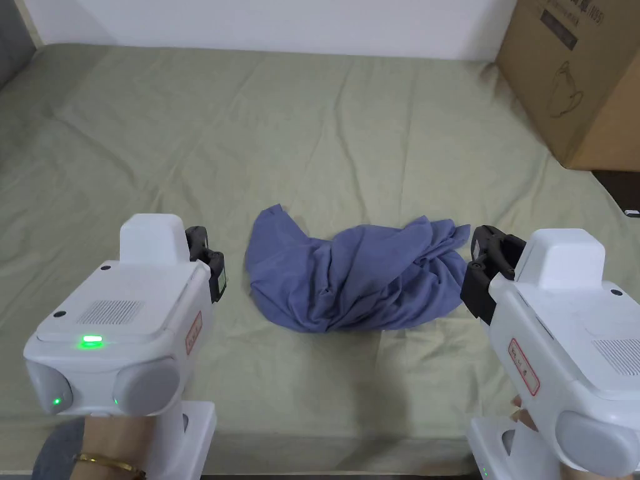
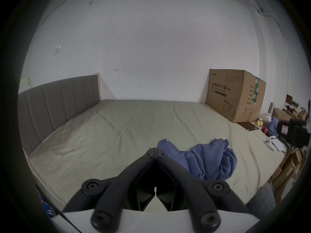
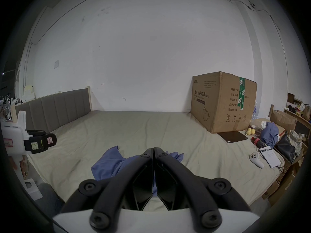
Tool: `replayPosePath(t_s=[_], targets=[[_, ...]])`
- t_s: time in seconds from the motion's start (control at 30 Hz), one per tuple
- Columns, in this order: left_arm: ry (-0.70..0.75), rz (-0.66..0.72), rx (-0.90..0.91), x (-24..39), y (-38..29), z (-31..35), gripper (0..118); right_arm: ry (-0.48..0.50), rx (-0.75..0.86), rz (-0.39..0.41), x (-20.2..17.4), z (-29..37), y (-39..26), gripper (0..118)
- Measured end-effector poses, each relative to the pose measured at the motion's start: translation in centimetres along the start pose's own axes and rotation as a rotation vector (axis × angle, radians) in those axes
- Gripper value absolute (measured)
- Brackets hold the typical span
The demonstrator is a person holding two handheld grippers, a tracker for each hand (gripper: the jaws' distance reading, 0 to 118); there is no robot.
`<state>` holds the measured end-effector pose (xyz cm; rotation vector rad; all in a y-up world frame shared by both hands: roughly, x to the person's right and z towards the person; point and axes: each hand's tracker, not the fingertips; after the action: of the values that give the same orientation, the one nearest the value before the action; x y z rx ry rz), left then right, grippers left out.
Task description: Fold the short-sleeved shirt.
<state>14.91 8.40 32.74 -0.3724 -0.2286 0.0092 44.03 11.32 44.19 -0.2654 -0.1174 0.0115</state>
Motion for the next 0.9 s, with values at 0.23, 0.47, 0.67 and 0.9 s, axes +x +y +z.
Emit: replayPosePath(t_s=[0.23,0.47,0.67,0.9], targets=[[-0.052,-0.029,-0.068,0.8,1.7,-3.2,26,-0.006,-0.018,0.006,1.1,-1.7,0.0,0],[-0.098,-0.033,-0.271,5.5,9.3,-16.7,105,-0.006,-0.046,-0.039,2.5,-4.4,0.5,0],[-0.051,-0.059,-0.475,4.1,6.8,-31.2,118,-0.027,-0.077,-0.052,3.6,-7.5,0.6,0],[0.071,-0.094,-0.714,5.6,1.8,-37.5,118,-0.063,-0.116,-0.071,5.4,-10.6,-0.1,0]])
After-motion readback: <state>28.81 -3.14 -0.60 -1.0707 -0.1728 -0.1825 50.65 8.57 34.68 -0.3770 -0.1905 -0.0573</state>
